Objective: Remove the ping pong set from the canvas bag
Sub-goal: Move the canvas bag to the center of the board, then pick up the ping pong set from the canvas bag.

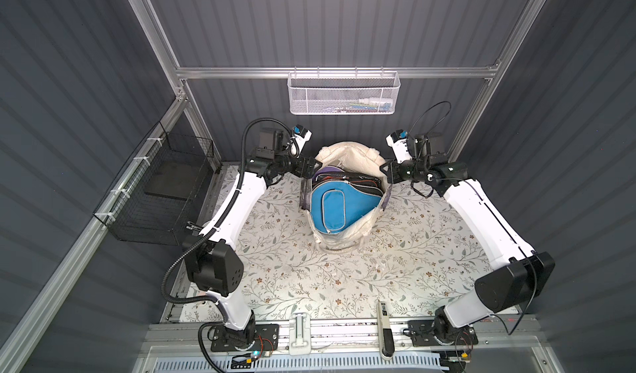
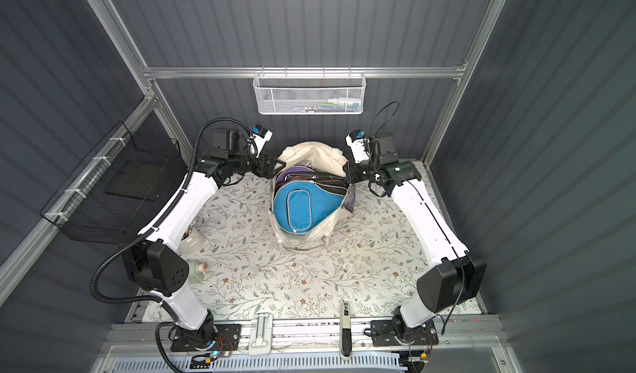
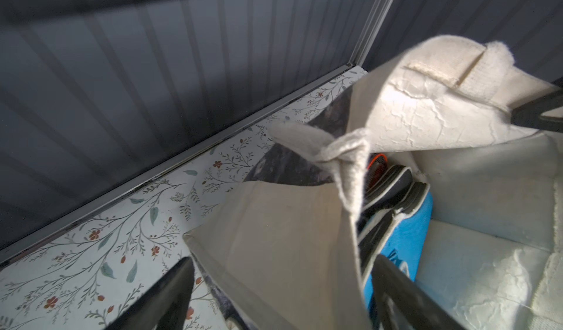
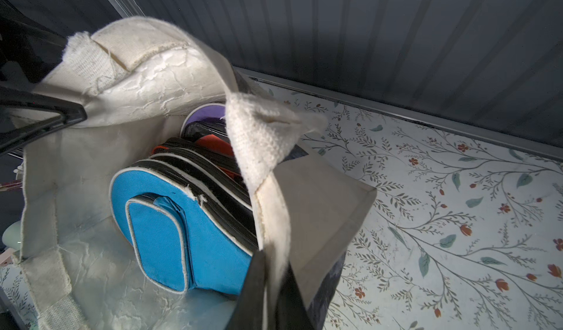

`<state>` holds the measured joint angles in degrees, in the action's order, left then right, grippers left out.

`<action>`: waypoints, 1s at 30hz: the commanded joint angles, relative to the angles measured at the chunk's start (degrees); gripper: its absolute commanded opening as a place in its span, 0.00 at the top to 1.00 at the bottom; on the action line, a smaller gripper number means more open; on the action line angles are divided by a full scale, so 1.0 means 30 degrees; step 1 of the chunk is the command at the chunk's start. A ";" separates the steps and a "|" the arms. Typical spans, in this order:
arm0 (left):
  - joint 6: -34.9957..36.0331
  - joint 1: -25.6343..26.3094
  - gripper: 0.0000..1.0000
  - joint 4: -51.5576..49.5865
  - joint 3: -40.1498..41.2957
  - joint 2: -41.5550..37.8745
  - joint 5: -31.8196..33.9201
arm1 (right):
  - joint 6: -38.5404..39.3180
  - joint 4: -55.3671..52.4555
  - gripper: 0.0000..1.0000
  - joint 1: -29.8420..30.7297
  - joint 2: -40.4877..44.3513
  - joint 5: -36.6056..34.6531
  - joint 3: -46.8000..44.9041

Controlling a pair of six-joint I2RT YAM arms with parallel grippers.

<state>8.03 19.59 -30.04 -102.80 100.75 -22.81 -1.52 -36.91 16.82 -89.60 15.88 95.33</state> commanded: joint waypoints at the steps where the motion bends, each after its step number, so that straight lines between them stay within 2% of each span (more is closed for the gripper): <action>1: 0.0351 0.0644 0.11 -0.0679 -0.0547 0.0609 -0.0083 | -0.0285 0.0891 1.00 -0.0062 -0.0010 0.0616 0.1192; 3: 0.0202 0.0646 0.20 -0.0679 -0.0567 0.0802 0.0291 | -0.0256 0.0760 1.00 -0.0033 -0.0162 0.0683 0.1335; 4: 0.0125 0.0646 0.34 -0.0655 -0.0647 0.0822 0.0475 | -0.0183 0.0662 1.00 -0.0003 -0.0211 0.0673 0.1415; 7: -0.0041 0.0646 0.90 -0.0664 -0.1187 0.0920 0.1170 | 0.0076 0.0415 1.00 -0.0011 -0.0265 0.0565 0.1491; 8: -0.0041 0.0646 1.00 -0.0722 -0.1450 0.0990 0.1865 | 0.0245 0.0266 1.00 -0.0012 -0.0250 0.0467 0.1531; 13: -0.0256 0.0646 1.00 -0.1692 -0.3811 0.1728 0.2087 | 0.1304 -0.1025 1.00 -0.0149 -0.0495 -0.0052 0.2378; 14: -0.0329 0.0646 1.00 -0.1981 -0.4262 0.1863 0.2040 | 0.1564 -0.1561 0.94 -0.0191 -0.0671 -0.0049 0.2876; 19: -0.0893 0.0646 1.00 -0.2967 -0.5416 0.2112 0.2136 | 0.2970 -0.3301 0.76 -0.0274 -0.1413 -0.0313 0.5035; 22: -0.1229 0.0646 1.00 -0.3679 -0.5985 0.2220 0.2011 | 0.3743 -0.4083 0.60 -0.0260 -0.1619 -0.0064 0.6165; 25: -0.1429 0.0646 1.00 -0.3819 -0.6024 0.2086 0.1919 | 0.4933 -0.4919 0.38 -0.0036 -0.1463 0.0914 0.6831; 26: -0.1464 0.0646 1.00 -0.4001 -0.6169 0.2121 0.1948 | 0.5627 -0.5244 0.29 0.0285 -0.1267 0.1876 0.6822; 29: -0.1538 0.0646 1.00 -0.4678 -0.6864 0.2439 0.2020 | 0.8085 -0.6307 0.02 0.2103 -0.0615 0.2296 0.6289; 30: -0.1546 0.0674 1.00 -0.4736 -0.6942 0.2451 0.1985 | 0.8694 -0.6620 0.01 0.2799 -0.0444 0.2499 0.6051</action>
<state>4.43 22.00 -44.75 -118.58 109.36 -16.49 16.25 -51.07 20.25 -92.62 19.07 114.63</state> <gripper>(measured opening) 0.064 0.975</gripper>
